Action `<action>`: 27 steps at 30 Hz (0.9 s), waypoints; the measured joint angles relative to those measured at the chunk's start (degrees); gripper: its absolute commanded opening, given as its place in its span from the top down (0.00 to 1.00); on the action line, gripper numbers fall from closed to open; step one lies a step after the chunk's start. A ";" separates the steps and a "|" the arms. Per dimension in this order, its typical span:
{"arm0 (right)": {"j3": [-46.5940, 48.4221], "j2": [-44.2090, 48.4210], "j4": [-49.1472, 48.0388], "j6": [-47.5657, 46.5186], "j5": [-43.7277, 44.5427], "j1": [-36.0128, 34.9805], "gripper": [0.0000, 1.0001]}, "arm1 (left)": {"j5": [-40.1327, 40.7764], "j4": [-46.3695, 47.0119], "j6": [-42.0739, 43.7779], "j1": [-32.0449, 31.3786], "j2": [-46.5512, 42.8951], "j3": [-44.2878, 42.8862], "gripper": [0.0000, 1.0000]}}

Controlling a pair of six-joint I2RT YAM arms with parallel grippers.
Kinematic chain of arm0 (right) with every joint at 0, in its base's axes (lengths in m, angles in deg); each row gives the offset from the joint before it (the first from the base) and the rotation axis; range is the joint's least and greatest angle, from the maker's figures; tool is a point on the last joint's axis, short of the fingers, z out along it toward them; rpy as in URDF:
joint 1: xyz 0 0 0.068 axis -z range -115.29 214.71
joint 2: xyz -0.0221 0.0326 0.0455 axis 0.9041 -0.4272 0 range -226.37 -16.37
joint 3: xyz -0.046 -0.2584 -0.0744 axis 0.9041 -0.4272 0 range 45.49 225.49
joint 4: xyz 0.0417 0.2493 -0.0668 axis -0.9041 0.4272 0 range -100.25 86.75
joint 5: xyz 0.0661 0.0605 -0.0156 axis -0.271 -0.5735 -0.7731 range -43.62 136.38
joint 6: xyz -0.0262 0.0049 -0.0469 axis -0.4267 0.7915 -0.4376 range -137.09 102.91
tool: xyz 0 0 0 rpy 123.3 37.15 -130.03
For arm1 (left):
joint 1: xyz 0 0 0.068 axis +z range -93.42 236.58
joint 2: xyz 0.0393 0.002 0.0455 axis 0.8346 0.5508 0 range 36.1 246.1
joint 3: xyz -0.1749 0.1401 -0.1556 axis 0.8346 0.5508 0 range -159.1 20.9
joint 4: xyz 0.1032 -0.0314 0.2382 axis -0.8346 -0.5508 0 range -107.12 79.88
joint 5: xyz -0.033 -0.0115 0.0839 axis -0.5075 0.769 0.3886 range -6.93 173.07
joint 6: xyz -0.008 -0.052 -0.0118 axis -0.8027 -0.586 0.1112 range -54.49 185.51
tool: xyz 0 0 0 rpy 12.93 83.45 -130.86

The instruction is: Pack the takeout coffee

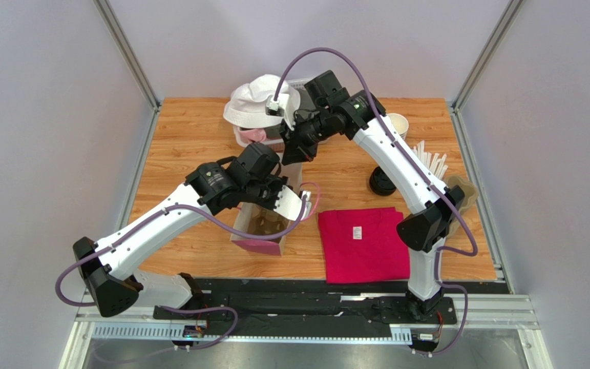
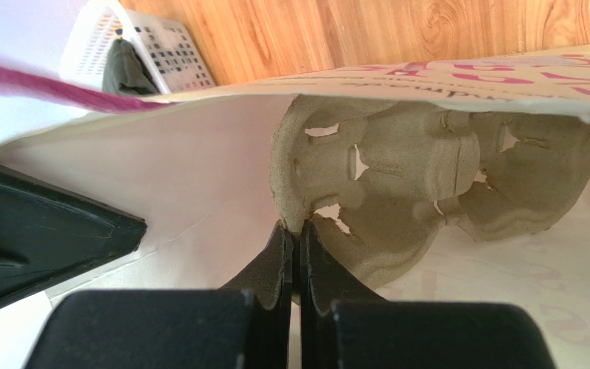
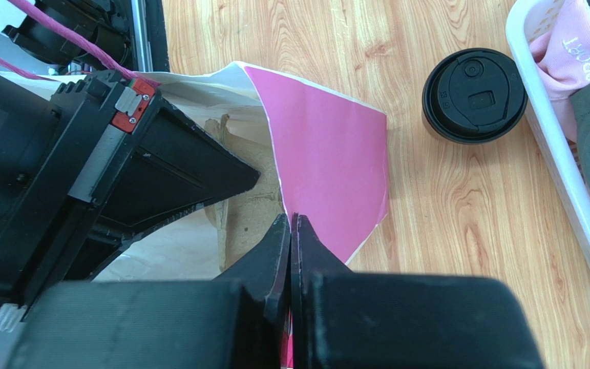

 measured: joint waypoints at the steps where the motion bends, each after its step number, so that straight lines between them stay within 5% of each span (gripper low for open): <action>1: 0.00 0.00 -0.02 0.00 0.11 -0.09 1.00 | 0.09 -0.11 -0.24 0.00 0.00 0.20 1.00; 27: -4.76 1.79 -1.14 -2.91 0.31 -0.55 1.00 | -5.09 -0.50 -9.75 4.50 -4.72 1.97 1.00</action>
